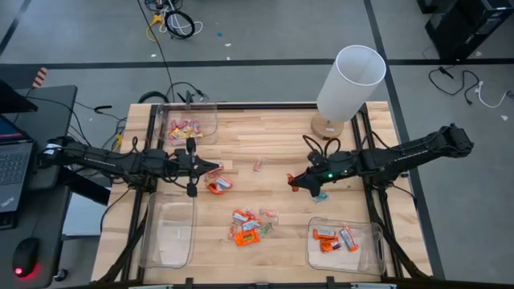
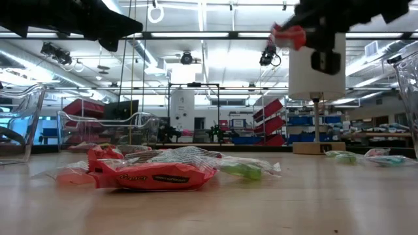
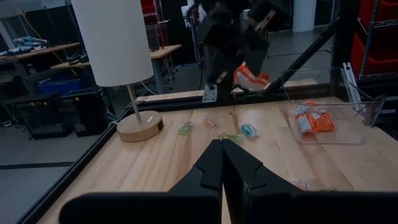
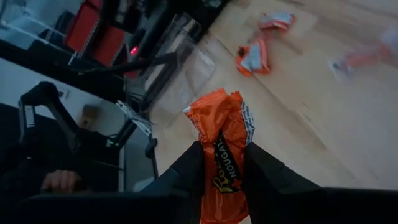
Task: Sort candy
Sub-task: Put the chocolate into the bottom right transparent bin
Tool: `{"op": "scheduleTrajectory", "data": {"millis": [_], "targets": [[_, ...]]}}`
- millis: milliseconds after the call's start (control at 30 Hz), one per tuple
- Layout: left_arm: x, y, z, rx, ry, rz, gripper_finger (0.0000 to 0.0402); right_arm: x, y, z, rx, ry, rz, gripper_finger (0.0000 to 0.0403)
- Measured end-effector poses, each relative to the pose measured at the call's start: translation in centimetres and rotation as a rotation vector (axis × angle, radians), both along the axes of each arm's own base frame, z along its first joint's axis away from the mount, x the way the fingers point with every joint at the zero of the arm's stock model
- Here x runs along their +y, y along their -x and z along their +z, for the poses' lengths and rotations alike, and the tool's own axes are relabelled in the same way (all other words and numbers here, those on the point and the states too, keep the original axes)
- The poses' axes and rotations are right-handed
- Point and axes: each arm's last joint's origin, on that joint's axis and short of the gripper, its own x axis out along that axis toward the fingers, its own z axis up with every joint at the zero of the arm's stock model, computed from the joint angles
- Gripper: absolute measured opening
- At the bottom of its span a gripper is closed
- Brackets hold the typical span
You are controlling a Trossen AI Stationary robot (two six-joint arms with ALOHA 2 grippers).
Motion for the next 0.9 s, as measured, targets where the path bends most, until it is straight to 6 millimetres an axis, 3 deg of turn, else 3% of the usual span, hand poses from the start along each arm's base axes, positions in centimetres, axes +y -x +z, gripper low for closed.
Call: {"op": "scheduleTrajectory", "data": {"millis": [267,500,733,900], "targets": [[0.0,0.0,0.1,-0.008,0.001,0.000,0.0005,1.7,-3.2,3.9,0.174,0.147,0.103,0.0087],[0.0,0.0,0.1,-0.007,0.005,0.001,0.0005,4.1,-4.3,4.7,0.430,0.258,0.230,0.0087],[0.0,0.0,0.1,-0.007,0.008,0.001,0.0005,7.8,-3.0,4.2,0.579,0.274,0.442,0.0084],[0.0,0.0,0.2,-0.019,0.013,0.001,0.0005,10.2,-0.9,4.3,0.663,0.187,0.468,0.0062]]}}
